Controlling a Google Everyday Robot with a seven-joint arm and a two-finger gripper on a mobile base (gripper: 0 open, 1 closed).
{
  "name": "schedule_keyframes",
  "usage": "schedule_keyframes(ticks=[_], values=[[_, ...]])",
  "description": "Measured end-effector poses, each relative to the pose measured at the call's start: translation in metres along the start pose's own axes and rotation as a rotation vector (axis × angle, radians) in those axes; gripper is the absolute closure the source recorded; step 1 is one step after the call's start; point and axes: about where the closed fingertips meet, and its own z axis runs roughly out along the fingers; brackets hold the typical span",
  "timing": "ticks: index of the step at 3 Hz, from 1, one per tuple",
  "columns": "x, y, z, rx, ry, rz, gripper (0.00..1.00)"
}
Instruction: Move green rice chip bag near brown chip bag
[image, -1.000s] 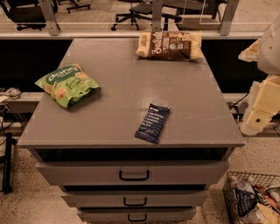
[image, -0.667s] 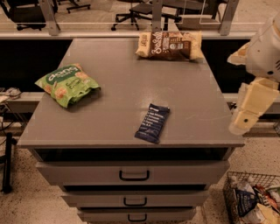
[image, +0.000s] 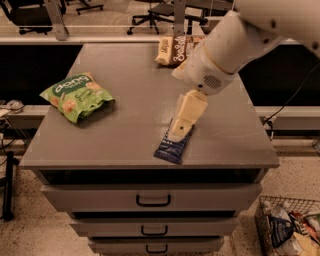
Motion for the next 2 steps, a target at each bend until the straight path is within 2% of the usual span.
schedule_keyframes(ticks=[1, 2], values=[[-0.0813, -0.0295, 0.0472, 0.014, -0.155, -0.071, 0.00], [-0.0807, -0.0289, 0.0469, 0.012, -0.153, -0.071, 0.00]])
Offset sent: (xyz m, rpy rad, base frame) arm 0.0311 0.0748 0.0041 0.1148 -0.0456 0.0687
